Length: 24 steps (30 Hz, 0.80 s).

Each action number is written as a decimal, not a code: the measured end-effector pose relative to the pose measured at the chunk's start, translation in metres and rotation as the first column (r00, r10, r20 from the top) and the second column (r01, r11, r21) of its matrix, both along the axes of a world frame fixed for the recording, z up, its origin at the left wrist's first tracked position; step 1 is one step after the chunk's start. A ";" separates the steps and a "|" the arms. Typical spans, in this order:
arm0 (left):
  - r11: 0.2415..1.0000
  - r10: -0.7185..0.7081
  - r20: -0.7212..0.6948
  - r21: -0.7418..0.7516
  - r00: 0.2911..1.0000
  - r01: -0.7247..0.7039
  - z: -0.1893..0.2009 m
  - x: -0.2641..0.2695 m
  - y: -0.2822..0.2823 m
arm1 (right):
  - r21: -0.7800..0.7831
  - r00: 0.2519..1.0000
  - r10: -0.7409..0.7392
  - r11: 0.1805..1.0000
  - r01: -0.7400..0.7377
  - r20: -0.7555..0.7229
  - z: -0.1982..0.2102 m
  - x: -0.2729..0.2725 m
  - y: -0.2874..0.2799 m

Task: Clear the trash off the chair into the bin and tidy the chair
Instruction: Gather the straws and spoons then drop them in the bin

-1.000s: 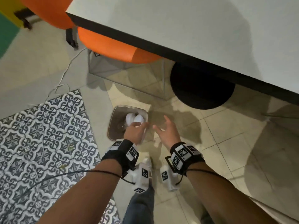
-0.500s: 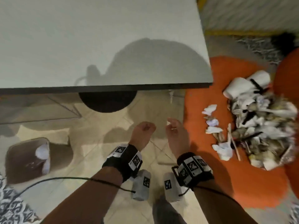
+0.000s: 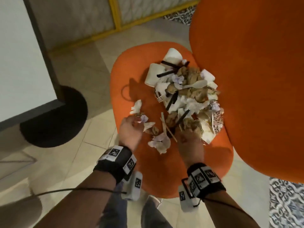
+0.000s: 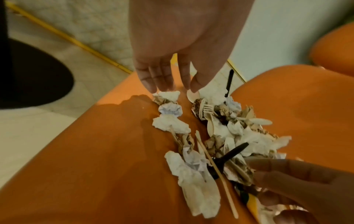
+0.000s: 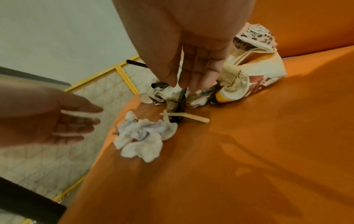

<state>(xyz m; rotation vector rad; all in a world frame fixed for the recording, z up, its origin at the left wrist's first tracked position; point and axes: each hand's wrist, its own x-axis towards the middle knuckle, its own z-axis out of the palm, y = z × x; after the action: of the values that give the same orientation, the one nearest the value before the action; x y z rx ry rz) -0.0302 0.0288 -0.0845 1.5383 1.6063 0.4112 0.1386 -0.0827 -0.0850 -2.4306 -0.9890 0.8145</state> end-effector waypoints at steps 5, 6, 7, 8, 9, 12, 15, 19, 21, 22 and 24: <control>0.999 -0.005 -0.188 0.038 0.982 0.012 -0.008 0.021 0.019 | -0.142 0.973 0.229 0.965 -0.221 0.043 -0.016 -0.004 0.001; 1.000 0.015 -0.247 0.015 0.969 -0.012 -0.010 0.023 0.023 | -0.162 0.968 0.243 0.959 -0.232 0.057 -0.016 -0.005 0.004; 1.000 0.030 -0.296 0.004 0.955 -0.031 -0.012 0.024 0.027 | -0.171 0.967 0.249 0.957 -0.236 0.060 -0.015 -0.004 0.005; 0.999 0.038 -0.327 0.030 0.944 -0.030 -0.012 0.025 0.031 | -0.185 0.966 0.252 0.953 -0.238 0.055 -0.015 -0.002 0.007; 0.996 0.035 -0.344 0.084 0.938 -0.006 -0.013 0.026 0.033 | -0.193 0.966 0.256 0.951 -0.243 0.046 -0.016 0.000 0.008; 0.963 -0.057 -0.377 0.224 0.925 0.150 -0.014 0.031 0.032 | -0.157 0.975 0.223 0.963 -0.219 0.009 -0.013 0.004 0.006; 0.893 -0.167 -0.406 0.324 0.899 0.312 -0.017 0.043 0.024 | -0.109 0.997 0.057 0.992 -0.061 -0.043 -0.002 0.007 -0.002; 0.837 -0.445 -0.597 -0.014 0.667 0.547 -0.021 0.072 0.019 | 0.005 0.996 -0.075 0.997 0.075 -0.056 0.008 0.009 -0.002; 0.785 -0.536 -0.657 -0.158 0.530 0.599 -0.025 0.085 0.018 | 0.049 0.991 -0.126 0.991 0.128 -0.044 0.006 0.010 0.008; 0.765 -0.559 -0.667 -0.185 0.494 0.617 -0.027 0.090 0.017 | 0.054 0.990 -0.136 0.989 0.138 -0.040 0.005 0.011 0.014; 0.745 -0.577 -0.676 -0.204 0.459 0.635 -0.029 0.097 0.017 | 0.068 0.990 -0.144 0.987 0.144 -0.014 0.003 0.014 0.026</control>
<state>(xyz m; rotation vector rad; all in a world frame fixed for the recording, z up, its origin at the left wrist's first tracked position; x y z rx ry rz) 0.0668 0.0460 -0.1138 2.3858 1.3908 -0.6304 0.1525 -0.0569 -0.0824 -2.4052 -0.8134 0.7285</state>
